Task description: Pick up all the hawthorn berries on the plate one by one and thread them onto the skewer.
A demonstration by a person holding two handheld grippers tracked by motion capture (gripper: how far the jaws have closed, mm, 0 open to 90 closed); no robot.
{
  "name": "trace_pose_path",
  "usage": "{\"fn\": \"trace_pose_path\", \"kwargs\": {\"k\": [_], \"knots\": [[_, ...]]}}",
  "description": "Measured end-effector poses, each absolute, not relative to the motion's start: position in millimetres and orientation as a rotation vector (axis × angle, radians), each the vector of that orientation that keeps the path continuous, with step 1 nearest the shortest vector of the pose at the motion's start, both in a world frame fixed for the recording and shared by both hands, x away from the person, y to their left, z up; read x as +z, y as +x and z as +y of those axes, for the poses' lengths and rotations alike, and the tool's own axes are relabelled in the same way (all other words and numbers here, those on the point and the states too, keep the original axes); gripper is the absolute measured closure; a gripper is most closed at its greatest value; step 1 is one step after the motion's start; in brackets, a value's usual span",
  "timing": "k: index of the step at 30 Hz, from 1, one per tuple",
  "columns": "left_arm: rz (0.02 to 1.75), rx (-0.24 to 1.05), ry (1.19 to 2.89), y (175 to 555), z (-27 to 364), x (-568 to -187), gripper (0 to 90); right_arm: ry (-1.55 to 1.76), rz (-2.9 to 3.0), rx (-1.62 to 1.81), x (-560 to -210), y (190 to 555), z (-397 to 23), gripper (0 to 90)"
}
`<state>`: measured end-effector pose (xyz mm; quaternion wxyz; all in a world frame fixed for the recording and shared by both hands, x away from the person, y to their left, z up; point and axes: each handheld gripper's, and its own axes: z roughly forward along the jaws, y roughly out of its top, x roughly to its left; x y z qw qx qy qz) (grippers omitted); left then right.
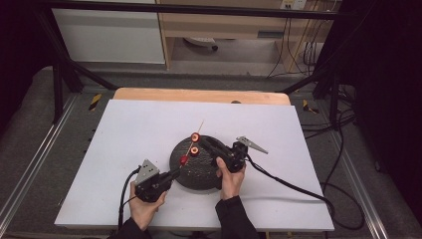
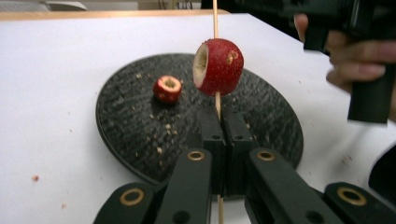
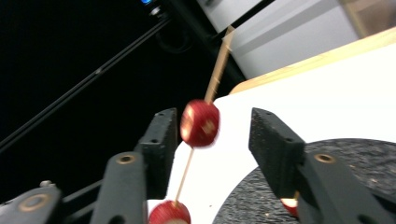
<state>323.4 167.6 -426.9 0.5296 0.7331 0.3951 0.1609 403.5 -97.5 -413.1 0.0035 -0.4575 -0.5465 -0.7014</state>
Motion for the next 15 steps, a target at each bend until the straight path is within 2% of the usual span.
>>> {"fn": "trace_pose_path", "kwargs": {"k": [4, 10, 15], "knots": [[0.910, 0.364, 1.768, 319.3, 164.8, -427.1, 88.4, -1.399, -1.762, -2.166, -412.8, 405.3, -99.3, 49.8], [0.888, 0.354, 1.778, 316.6, 160.0, -426.5, 88.4, -1.346, -1.774, -2.129, -414.3, 404.1, -99.4, 68.4], [0.896, 0.360, 1.776, 320.0, 159.4, -427.0, 88.4, -1.319, -1.744, -2.119, -413.9, 402.9, -99.4, 71.8]]}}
